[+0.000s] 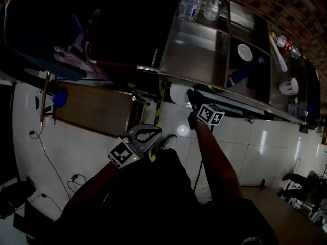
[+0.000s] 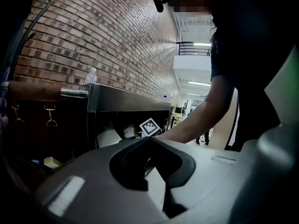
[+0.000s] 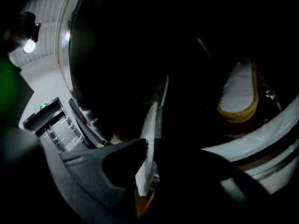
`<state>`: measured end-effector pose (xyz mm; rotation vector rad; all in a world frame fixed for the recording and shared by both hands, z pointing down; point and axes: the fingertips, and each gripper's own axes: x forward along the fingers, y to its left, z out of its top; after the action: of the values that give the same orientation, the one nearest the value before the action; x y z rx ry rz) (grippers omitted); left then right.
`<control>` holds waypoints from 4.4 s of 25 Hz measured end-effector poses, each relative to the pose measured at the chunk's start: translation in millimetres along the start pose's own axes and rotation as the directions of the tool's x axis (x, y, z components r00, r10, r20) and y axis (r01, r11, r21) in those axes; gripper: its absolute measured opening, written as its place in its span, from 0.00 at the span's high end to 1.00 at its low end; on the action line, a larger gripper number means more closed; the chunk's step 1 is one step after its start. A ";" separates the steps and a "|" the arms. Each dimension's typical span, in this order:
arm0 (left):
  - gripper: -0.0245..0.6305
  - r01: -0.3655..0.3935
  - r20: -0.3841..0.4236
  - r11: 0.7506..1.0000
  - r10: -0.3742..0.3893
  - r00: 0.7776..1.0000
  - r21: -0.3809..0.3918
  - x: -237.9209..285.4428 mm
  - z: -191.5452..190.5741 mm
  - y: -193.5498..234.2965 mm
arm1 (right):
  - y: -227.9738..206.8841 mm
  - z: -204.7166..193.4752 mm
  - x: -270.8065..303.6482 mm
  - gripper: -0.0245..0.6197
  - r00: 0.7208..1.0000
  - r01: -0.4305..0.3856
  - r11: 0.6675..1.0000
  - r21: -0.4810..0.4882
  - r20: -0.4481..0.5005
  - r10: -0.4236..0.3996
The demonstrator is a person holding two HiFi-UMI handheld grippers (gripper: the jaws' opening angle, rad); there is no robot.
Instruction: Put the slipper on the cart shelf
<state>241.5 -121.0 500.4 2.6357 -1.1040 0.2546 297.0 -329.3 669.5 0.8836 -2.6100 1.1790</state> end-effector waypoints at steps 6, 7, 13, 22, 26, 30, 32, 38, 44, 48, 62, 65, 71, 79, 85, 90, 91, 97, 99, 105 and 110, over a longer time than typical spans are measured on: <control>0.96 -0.009 0.011 1.000 0.009 1.000 0.009 11.9 3.3 9.2 | 3.1 16.5 8.2 0.88 0.999 0.005 0.999 -0.052 0.048 -0.003; 0.96 -0.009 0.014 1.000 0.009 1.000 0.004 14.4 6.6 9.3 | 1.1 17.7 8.8 0.88 0.999 0.012 0.998 -0.061 0.054 -0.009; 0.96 0.002 0.008 1.000 -0.002 1.000 0.024 21.3 4.7 9.5 | -3.6 23.0 18.2 0.88 0.997 0.030 0.985 -0.171 0.076 -0.017; 0.96 -0.004 -0.016 0.999 0.003 1.000 -0.032 30.1 -0.4 8.5 | -19.1 35.8 26.0 0.87 0.990 0.097 0.959 -0.267 0.122 -0.066; 0.96 0.009 -0.026 1.000 -0.009 1.000 -0.017 38.0 -8.3 7.8 | -23.1 39.2 30.1 0.86 0.990 0.118 0.939 -0.322 0.117 -0.084; 0.96 0.027 -0.029 1.000 -0.027 0.999 -0.006 43.5 -11.4 3.5 | -26.0 45.1 31.7 0.85 0.987 0.149 0.908 -0.393 0.120 -0.110; 0.96 0.025 -0.031 1.000 -0.026 0.999 -0.003 43.8 -10.3 2.7 | -27.5 45.8 33.6 0.84 0.986 0.159 0.902 -0.402 0.116 -0.122; 0.96 0.016 -0.027 1.000 -0.016 1.000 -0.005 42.6 -7.6 4.3 | -43.3 41.1 26.7 0.69 0.973 0.230 0.890 -0.392 0.117 -0.200; 0.96 0.005 -0.008 1.000 -0.005 1.000 -0.004 41.6 0.3 3.3 | -50.1 42.0 9.5 0.62 0.964 0.266 0.872 -0.411 0.141 -0.227; 0.96 0.000 -0.012 1.000 0.000 1.000 0.006 38.6 -3.9 1.5 | -35.6 39.0 -7.8 0.62 0.971 0.234 0.867 -0.440 0.142 -0.190; 0.96 -0.049 0.022 0.999 0.049 0.999 -0.004 11.1 9.5 -24.7 | 103.2 -8.9 -94.8 0.62 0.992 -0.081 0.806 -0.586 0.031 0.122; 0.96 -0.055 0.040 0.998 0.054 0.998 0.008 -1.7 15.4 -27.2 | 138.6 -16.2 -106.0 0.63 0.983 -0.135 0.783 -0.608 0.014 0.181; 0.96 -0.081 0.058 0.997 0.080 0.995 0.021 -41.8 8.3 -16.2 | 212.3 -37.4 -111.3 0.71 0.962 -0.229 0.764 -0.603 -0.021 0.272; 0.96 -0.054 0.102 0.998 0.052 0.993 0.018 -125.9 -4.7 18.3 | 300.6 -87.9 -80.3 0.95 0.952 -0.271 0.732 -0.625 -0.061 0.300; 0.96 0.001 0.124 1.000 -0.003 0.992 0.019 -195.8 -11.2 45.2 | 367.9 -106.5 -50.6 0.96 0.970 -0.206 0.779 -0.592 -0.020 0.241; 0.96 0.059 0.131 0.996 -0.068 0.989 0.074 -244.5 -20.1 66.5 | 418.0 -118.9 -25.7 0.96 0.981 -0.148 0.790 -0.594 0.016 0.196; 0.96 0.062 0.129 0.993 -0.075 0.989 0.100 -252.7 -20.3 68.5 | 427.1 -121.8 -22.2 0.96 0.980 -0.142 0.793 -0.592 0.026 0.195; 0.96 0.059 0.170 0.991 -0.079 0.982 0.118 -283.2 -12.7 66.0 | 468.4 -137.0 -17.5 0.96 0.977 -0.146 0.775 -0.615 0.035 0.212; 0.96 0.050 0.174 0.993 -0.068 0.982 0.105 -288.2 -13.0 63.5 | 475.9 -138.9 -18.4 0.96 0.973 -0.161 0.763 -0.626 0.030 0.230; 0.96 0.004 0.168 0.998 -0.014 0.986 0.059 -294.4 -9.1 54.4 | 481.0 -138.5 -29.8 0.96 0.962 -0.203 0.751 -0.628 0.015 0.273; 0.96 -0.048 0.137 0.998 0.043 0.990 0.035 -296.9 -12.1 47.8 | 478.9 -144.2 -35.8 0.96 0.949 -0.250 0.750 -0.612 0.000 0.316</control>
<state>0.5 49.6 442.3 2.6982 -1.2142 0.1072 39.4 40.0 449.0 0.4255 -2.9866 0.2573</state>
